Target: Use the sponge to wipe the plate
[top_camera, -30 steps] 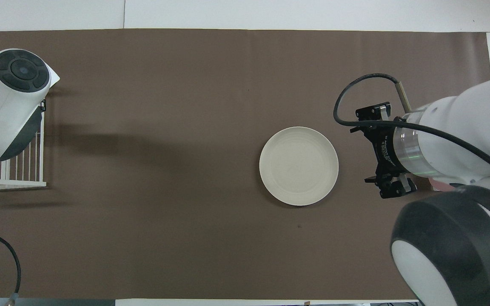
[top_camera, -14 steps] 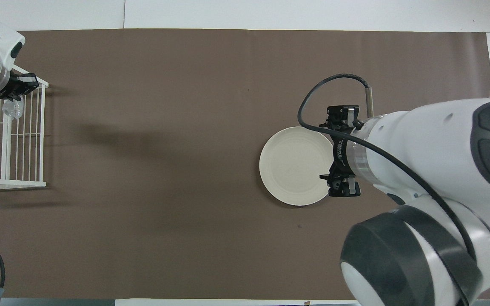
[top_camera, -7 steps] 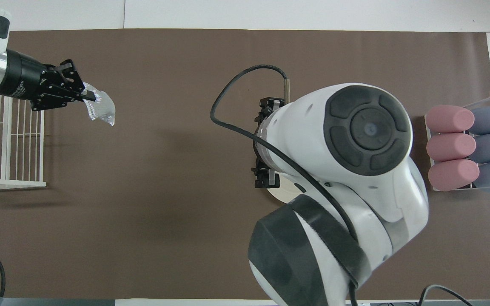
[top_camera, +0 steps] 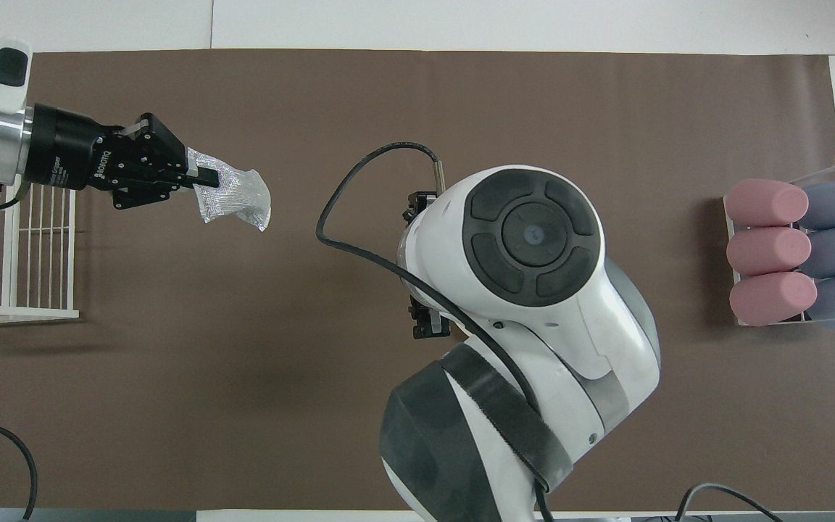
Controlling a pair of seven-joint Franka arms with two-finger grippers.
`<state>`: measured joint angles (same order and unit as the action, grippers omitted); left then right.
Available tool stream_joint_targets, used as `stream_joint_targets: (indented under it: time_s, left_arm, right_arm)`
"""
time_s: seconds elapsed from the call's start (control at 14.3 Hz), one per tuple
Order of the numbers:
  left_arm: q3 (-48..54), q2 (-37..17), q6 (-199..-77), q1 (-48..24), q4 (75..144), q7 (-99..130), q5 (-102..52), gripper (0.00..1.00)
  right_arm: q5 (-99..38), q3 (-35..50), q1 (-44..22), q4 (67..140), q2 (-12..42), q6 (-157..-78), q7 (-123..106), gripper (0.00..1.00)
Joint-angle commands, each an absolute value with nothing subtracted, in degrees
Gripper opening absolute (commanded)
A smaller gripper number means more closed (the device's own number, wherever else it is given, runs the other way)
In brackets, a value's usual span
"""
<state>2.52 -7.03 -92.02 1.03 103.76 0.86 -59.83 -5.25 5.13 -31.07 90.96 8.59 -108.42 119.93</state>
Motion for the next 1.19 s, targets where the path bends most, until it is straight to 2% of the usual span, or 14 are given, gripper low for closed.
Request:
stream_joint_targets:
  time_s: [0.0,0.28,0.63,1.12]
  left_arm:
    - [2.64,-3.69,-89.13,1.15,111.96,-8.77,-67.83,0.00]
    - [2.99,-1.50,-89.21,0.27,120.30,-15.27,-76.45,0.00]
    - [3.08,-0.70,-89.65,-2.55,124.09,-19.41,-79.89,0.00]
    - [2.90,-0.70,-89.47,-2.64,124.37,-19.95,-79.89,0.00]
  right_arm:
    - [-5.71,5.36,-31.02,93.87,6.68,-110.38,118.65,1.00]
    - [-6.06,5.36,-32.25,99.21,5.28,-120.82,118.91,1.00]
    - [-12.91,5.36,-32.87,101.16,4.39,-123.31,119.88,1.00]
    - [-13.36,5.36,-34.80,102.56,4.48,-125.85,119.88,1.00]
